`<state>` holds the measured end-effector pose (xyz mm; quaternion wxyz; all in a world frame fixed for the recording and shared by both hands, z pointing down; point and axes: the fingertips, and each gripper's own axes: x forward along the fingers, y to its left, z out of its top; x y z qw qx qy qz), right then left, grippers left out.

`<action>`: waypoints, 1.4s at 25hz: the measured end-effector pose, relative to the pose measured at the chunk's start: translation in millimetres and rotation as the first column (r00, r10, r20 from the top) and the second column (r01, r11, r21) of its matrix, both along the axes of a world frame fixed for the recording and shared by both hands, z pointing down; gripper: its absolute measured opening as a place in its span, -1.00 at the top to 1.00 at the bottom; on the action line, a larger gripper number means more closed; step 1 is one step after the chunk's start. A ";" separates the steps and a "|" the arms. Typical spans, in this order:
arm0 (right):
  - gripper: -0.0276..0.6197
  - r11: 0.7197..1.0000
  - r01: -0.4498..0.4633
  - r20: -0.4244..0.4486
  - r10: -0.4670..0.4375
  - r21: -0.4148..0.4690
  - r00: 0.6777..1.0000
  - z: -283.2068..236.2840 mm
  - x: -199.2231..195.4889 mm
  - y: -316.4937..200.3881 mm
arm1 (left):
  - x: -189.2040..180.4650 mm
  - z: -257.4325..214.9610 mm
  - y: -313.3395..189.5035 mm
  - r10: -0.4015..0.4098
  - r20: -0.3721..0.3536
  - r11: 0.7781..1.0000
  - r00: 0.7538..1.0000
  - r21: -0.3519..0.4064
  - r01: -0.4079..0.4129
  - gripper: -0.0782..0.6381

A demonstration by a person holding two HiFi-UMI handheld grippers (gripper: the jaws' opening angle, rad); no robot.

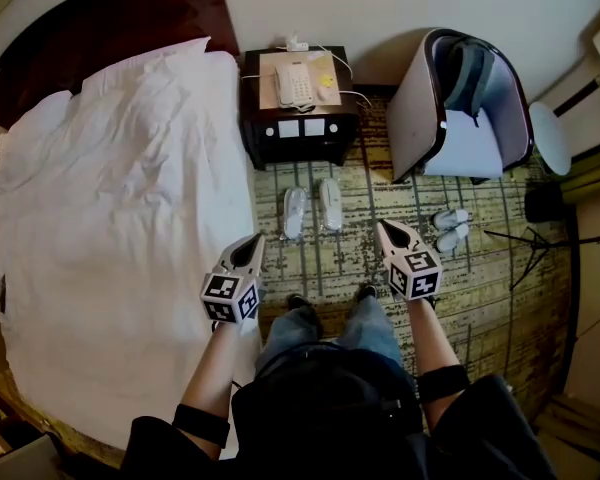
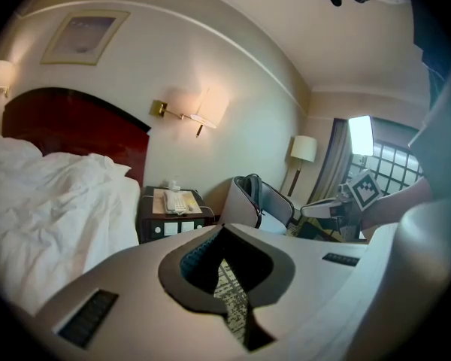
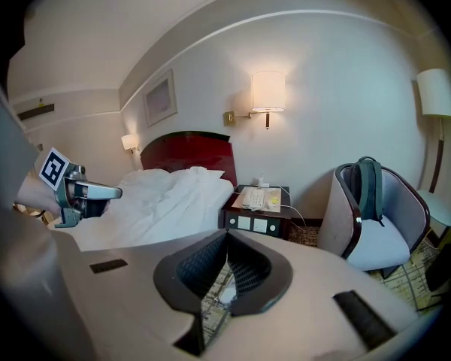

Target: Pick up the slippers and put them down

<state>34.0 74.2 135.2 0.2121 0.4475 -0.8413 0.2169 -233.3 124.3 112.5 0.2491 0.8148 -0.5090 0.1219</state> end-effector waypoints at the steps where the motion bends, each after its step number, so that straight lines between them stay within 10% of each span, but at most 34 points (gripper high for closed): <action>1: 0.91 1.000 0.001 0.003 -0.001 -0.001 1.000 -0.9 3.2 2.6 | 2.8 -2.5 3.3 -0.003 0.005 1.000 1.000 0.002 0.003 0.78; 16: 0.91 0.989 0.151 0.000 -0.151 -0.002 0.989 7.9 77.0 51.8 | 60.6 -19.9 56.5 -0.159 0.091 0.987 0.983 0.025 0.157 0.78; 35: 0.91 0.990 0.141 0.007 -0.141 -0.001 0.990 7.0 113.5 73.2 | 110.1 -24.2 71.1 -0.128 0.091 0.991 0.988 0.054 0.124 0.78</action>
